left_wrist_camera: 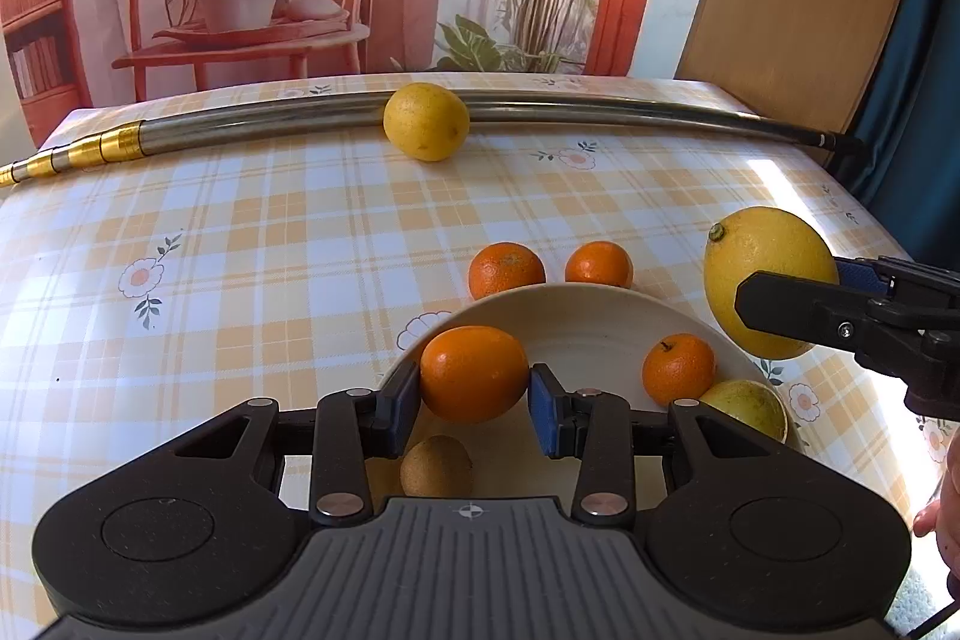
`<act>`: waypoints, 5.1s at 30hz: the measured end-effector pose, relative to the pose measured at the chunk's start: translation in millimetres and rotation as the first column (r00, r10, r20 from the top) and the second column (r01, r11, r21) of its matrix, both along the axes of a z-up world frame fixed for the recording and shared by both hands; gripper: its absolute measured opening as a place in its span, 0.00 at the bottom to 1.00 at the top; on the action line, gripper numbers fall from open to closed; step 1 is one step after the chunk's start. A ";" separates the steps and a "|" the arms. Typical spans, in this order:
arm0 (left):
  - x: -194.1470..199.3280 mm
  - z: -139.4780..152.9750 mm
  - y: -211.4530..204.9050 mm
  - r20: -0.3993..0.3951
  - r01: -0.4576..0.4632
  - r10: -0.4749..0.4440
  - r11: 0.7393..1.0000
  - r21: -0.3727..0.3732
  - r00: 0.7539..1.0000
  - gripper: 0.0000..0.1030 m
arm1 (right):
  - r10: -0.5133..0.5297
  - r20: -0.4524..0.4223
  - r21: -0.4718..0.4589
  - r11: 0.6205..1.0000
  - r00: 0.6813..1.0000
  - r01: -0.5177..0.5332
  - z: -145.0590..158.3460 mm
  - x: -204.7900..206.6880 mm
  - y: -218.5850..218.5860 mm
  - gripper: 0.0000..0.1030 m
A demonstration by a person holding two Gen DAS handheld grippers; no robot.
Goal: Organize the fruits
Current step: 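Lower mandarin into plate and open left gripper while right lowers lemon in and opens, then move left gripper to a mandarin and close on it while right approaches another mandarin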
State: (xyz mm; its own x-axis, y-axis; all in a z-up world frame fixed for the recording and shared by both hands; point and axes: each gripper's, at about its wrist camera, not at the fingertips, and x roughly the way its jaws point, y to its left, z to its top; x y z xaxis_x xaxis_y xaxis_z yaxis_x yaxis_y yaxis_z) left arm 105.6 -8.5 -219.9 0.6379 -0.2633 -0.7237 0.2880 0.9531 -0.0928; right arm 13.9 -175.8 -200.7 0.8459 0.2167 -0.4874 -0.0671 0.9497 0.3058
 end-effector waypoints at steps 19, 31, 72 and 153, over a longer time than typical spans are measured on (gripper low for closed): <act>-24.6 14.9 9.2 0.078 -0.060 0.063 0.997 -0.042 0.995 0.55 | 0.027 -0.030 -0.016 1.000 0.999 -0.027 -0.5 7.3 6.6 0.51; -51.3 36.5 33.7 0.123 -0.175 0.184 0.982 -0.075 0.975 0.59 | 0.140 -0.077 -0.103 0.984 0.987 -0.148 3.3 13.2 41.5 0.51; -60.3 29.4 44.2 0.091 -0.235 0.240 0.970 -0.057 0.967 0.63 | 0.210 -0.192 -0.145 0.960 0.959 -0.239 -12.3 23.9 65.8 0.52; 111.9 -21.5 -4.1 -0.288 0.008 -0.078 0.971 -0.239 0.954 0.51 | -0.106 -0.126 0.003 0.994 0.986 0.107 2.4 79.5 -51.2 0.52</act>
State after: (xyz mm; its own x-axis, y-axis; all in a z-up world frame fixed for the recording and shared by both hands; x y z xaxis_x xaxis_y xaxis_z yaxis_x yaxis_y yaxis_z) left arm 217.5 -12.6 -241.3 0.3910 -0.4693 -0.7917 0.2545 0.8818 -0.3970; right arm 93.4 -227.0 -198.3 0.7965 0.1336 -0.5897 0.0740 0.9464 0.3143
